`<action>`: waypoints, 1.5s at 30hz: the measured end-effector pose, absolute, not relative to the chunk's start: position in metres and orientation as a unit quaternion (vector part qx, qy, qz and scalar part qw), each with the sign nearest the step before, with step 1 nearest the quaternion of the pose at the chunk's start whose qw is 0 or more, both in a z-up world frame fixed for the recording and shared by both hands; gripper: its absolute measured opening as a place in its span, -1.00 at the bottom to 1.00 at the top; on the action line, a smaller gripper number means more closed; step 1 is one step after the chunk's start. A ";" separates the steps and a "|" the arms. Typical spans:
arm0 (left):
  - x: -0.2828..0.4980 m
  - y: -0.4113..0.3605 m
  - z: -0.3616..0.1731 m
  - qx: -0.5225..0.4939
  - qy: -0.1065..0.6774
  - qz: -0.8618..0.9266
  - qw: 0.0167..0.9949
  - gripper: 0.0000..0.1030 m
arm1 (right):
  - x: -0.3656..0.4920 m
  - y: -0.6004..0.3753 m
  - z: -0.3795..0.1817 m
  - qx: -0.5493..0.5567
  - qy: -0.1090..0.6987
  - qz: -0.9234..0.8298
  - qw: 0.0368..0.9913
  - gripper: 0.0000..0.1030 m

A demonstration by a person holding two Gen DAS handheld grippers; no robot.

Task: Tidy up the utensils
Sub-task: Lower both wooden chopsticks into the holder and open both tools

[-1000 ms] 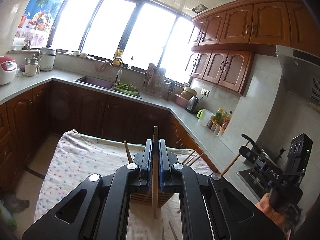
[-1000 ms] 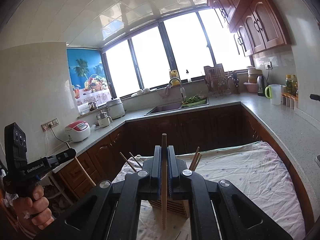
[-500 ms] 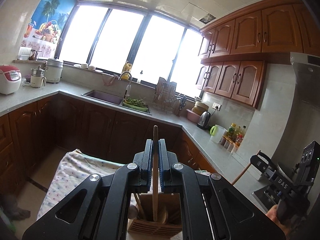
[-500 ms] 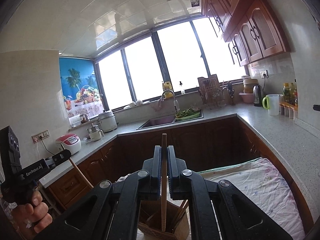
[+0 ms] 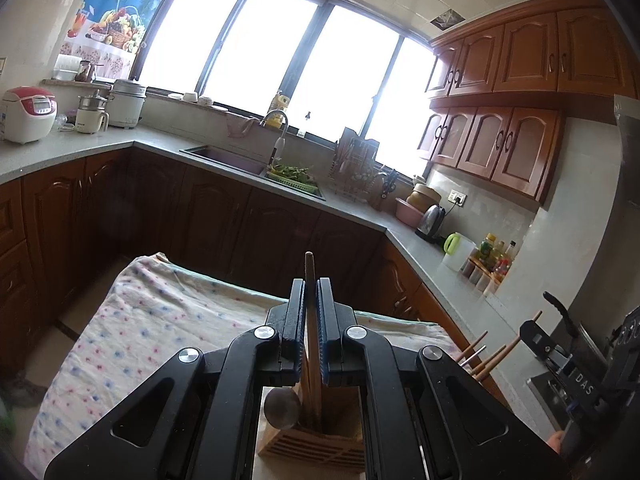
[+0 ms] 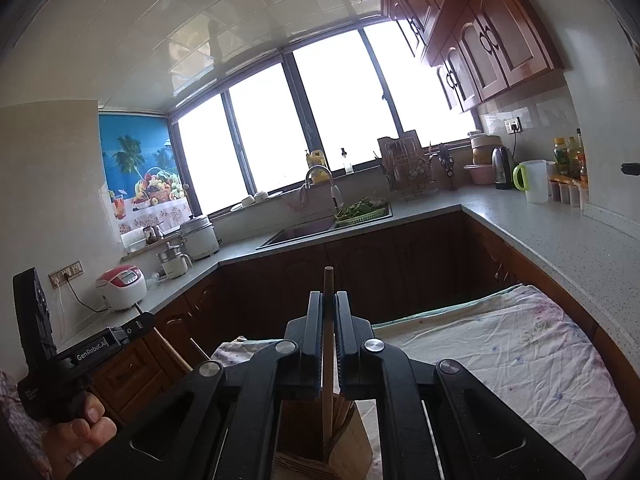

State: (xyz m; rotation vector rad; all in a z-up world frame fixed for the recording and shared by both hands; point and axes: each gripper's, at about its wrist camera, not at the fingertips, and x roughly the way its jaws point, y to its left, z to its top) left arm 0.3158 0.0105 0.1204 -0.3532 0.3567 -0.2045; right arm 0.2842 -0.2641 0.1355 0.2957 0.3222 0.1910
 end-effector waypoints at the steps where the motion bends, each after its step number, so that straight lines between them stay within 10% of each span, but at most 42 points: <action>1: 0.316 0.009 0.117 -0.174 0.180 -0.102 0.963 -0.91 | 0.285 -0.263 0.131 0.147 0.165 0.094 0.971 -0.90; 33: 0.328 0.004 0.098 -0.155 0.229 -0.105 0.955 -0.89 | 0.303 -0.267 0.098 0.172 0.229 0.097 0.953 -0.87; 41: 0.327 0.006 0.096 -0.155 0.231 -0.101 0.955 -0.80 | 0.302 -0.267 0.098 0.177 0.233 0.103 0.951 -0.74; 45: 0.325 0.007 0.097 -0.156 0.229 -0.100 0.956 -0.74 | 0.298 -0.268 0.099 0.180 0.227 0.105 0.951 -0.37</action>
